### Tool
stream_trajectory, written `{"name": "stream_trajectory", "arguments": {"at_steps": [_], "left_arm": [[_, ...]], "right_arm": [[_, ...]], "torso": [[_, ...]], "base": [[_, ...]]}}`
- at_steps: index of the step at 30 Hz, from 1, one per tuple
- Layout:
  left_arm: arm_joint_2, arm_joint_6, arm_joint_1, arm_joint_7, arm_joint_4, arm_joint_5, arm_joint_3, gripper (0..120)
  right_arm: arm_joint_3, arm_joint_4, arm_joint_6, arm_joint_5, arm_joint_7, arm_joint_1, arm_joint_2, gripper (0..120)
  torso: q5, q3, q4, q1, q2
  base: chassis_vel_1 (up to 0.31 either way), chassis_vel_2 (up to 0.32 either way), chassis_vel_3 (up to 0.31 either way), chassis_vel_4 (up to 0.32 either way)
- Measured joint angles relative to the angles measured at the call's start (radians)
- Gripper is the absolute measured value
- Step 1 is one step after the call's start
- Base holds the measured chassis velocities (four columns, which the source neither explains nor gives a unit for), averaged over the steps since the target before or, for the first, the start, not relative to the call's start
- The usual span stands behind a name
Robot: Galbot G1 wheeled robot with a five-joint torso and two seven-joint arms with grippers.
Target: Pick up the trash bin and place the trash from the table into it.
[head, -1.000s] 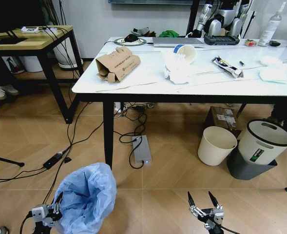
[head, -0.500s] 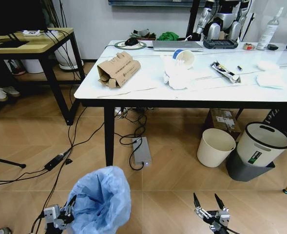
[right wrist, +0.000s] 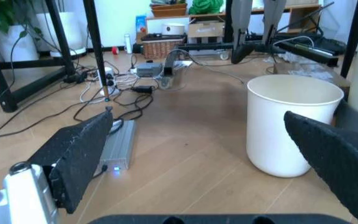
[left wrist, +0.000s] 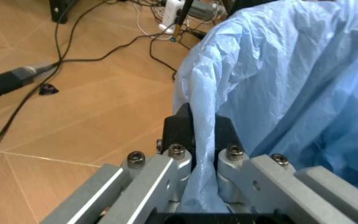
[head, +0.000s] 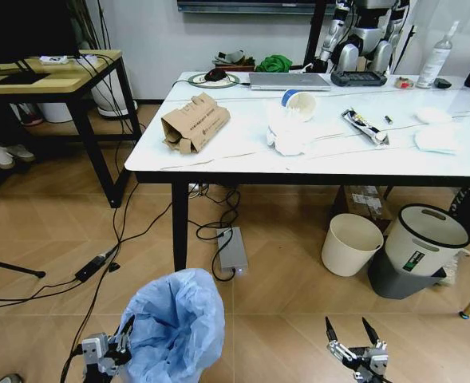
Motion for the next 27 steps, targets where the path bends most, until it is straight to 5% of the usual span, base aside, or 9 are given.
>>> {"name": "stream_trajectory", "arguments": {"at_steps": [27], "left_arm": [[-0.016, -0.006, -0.013, 0.004, 0.03, 0.02, 0.028, 0]], "right_arm": [[-0.003, -0.01, 0.0, -0.008, 0.002, 0.001, 0.0, 100]], "torso": [[0.0, 0.072, 0.0001, 0.038, 0.11]], "base": [[0.0, 0.0, 0.0, 0.0]]}}
